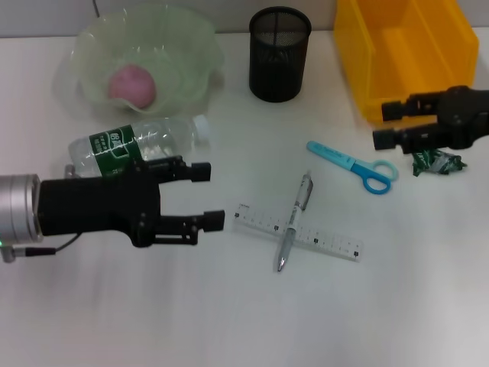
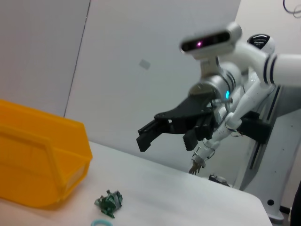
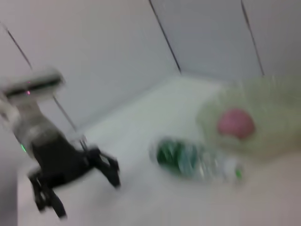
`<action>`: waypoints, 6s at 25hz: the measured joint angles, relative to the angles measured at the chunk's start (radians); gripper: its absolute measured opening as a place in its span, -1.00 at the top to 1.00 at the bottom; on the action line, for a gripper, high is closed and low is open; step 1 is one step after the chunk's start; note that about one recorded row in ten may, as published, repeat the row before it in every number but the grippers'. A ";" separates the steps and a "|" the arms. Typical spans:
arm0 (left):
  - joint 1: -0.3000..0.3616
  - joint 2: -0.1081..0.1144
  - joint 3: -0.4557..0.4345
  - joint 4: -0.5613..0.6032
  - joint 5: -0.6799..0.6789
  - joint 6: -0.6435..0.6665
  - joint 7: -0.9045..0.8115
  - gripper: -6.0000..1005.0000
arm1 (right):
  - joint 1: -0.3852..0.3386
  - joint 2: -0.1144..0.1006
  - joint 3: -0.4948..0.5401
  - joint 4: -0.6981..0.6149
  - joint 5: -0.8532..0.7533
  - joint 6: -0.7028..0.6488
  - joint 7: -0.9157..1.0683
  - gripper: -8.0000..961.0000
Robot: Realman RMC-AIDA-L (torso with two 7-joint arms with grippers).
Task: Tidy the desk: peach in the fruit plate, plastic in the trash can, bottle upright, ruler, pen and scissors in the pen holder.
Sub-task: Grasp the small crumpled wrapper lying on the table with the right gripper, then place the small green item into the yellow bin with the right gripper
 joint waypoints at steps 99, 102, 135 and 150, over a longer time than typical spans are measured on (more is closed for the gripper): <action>-0.004 -0.011 -0.001 -0.003 0.006 -0.072 -0.014 -0.65 | 0.114 0.104 -0.264 0.005 -0.575 0.586 0.232 0.24; -0.005 -0.011 -0.001 -0.003 0.006 -0.072 -0.014 -0.65 | 0.114 0.104 -0.258 0.003 -0.574 0.583 0.232 0.37; -0.006 -0.006 -0.001 -0.004 -0.001 -0.070 -0.015 -0.65 | 0.147 0.090 -0.161 -0.128 -0.382 0.796 0.290 0.77; -0.009 -0.003 -0.001 -0.003 0.005 -0.062 -0.015 -0.65 | 0.040 0.120 -0.163 -0.138 0.036 0.910 0.080 -0.18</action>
